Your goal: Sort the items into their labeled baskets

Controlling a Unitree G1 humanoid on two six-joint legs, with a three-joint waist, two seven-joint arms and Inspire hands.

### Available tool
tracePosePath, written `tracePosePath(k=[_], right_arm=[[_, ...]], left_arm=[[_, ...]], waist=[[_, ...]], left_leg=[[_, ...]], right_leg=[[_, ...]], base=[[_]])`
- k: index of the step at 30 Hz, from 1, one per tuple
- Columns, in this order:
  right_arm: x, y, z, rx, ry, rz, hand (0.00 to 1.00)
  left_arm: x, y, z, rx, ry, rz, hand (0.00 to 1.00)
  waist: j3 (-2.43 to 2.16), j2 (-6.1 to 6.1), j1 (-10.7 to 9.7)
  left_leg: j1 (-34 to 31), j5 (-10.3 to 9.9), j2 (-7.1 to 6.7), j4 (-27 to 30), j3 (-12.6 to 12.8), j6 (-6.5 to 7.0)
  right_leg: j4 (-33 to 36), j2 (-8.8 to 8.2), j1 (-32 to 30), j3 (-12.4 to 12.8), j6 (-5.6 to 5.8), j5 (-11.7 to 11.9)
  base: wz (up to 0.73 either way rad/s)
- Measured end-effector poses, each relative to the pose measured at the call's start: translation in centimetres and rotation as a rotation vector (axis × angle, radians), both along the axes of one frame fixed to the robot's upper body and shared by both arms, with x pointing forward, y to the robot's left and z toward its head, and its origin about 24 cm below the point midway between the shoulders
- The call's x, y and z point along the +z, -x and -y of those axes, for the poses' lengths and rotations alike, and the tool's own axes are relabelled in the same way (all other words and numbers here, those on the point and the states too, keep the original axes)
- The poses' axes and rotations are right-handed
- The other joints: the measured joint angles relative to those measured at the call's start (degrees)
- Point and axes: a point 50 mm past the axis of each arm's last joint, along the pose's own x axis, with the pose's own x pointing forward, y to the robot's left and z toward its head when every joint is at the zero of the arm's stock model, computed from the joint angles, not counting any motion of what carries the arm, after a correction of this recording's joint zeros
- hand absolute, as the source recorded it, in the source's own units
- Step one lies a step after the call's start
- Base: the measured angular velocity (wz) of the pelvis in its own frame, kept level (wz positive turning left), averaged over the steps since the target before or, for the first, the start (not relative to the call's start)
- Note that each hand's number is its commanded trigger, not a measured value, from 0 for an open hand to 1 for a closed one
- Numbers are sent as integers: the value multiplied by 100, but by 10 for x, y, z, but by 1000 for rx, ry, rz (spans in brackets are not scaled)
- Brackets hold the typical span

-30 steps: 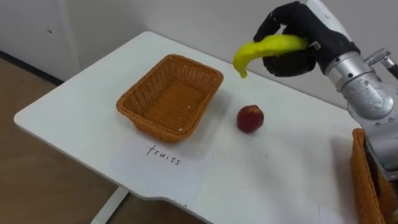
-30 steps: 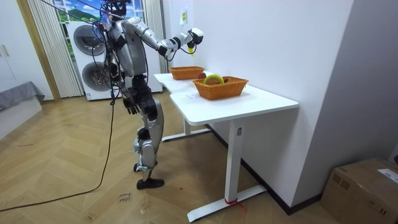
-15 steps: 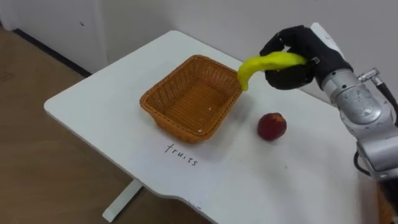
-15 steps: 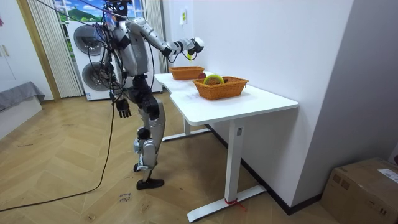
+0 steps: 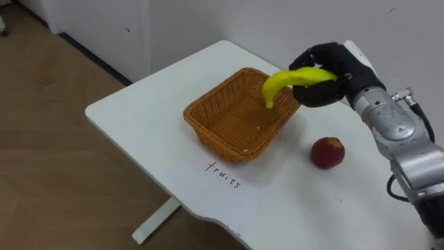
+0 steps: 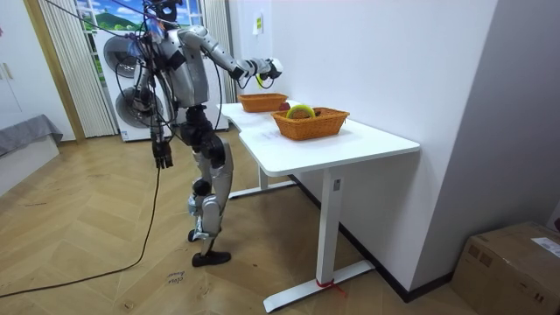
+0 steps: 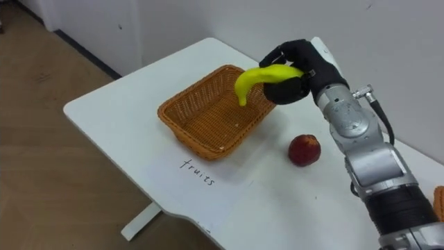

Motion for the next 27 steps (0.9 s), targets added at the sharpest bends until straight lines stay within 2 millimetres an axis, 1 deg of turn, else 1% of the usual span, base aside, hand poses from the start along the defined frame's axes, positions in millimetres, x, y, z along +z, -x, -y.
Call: tracePosePath(k=[2,4,10,14,15,18,22,23,24,25,26,27], right_arm=[[-1,0,0,-5,-38,-8,100],[-10,1,0,-19,-56,-42,100],[-28,3,0,-27,-48,-119,100],[-31,3,0,-34,-74,-133,100],[-34,4,1,-42,-78,-145,100],[-40,4,4,-57,-78,-169,100],[-42,5,5,-65,-98,-183,100],[-43,5,5,-65,-98,-183,97],[-43,5,6,-67,-98,-187,82],[-45,5,6,-68,-96,-191,76],[-46,6,5,-66,-93,-195,54],[-48,6,4,-60,-86,-204,36]], left_arm=[[1,7,0,7,-2,-20,0],[1,14,0,14,-7,-44,0],[3,22,0,19,-19,-64,0],[2,27,3,-4,-10,-88,0],[2,28,4,-8,-8,-94,0],[3,32,4,-8,-5,-113,0],[4,35,3,-3,11,-133,0],[4,35,2,-3,12,-135,0],[4,35,0,-5,9,-135,0],[5,34,-1,-7,6,-134,0],[5,34,-1,-8,5,-134,0],[5,34,-2,-9,4,-134,0]], waist=[[7,16,4],[11,51,3],[8,79,118],[4,72,128],[0,60,155],[-15,34,166],[-20,-14,254],[-18,-22,257],[-19,-38,279],[-15,-52,316],[-16,-64,321],[-17,-77,332]], left_leg=[[0,1,-1,5,-7,1],[35,1,-1,14,-21,0],[68,2,3,42,-23,-4],[72,1,-13,90,-57,-4],[70,1,-33,107,-132,-4],[98,1,-47,145,-154,-4],[83,0,-68,201,-173,-5],[88,0,-75,208,-186,-5],[110,0,-85,209,-192,-5],[136,0,-91,203,-185,-3],[139,0,-95,204,-190,-3],[143,0,-96,203,-193,-3]], right_leg=[[0,2,1,-5,0,0],[2,5,48,-18,2,-1],[5,8,92,-15,10,-6],[5,4,134,-59,10,-6],[4,2,155,-99,10,-7],[-13,-3,194,-154,20,-17],[-98,9,250,-175,16,-26],[-113,11,268,-182,16,-26],[-113,5,288,-180,23,-35],[-114,-7,295,-168,30,-54],[-112,-9,301,-171,32,-60],[-111,-8,306,-170,32,-61]], base=[[0],[4],[0],[6],[13],[10],[4],[7],[3],[0],[0],[4]])
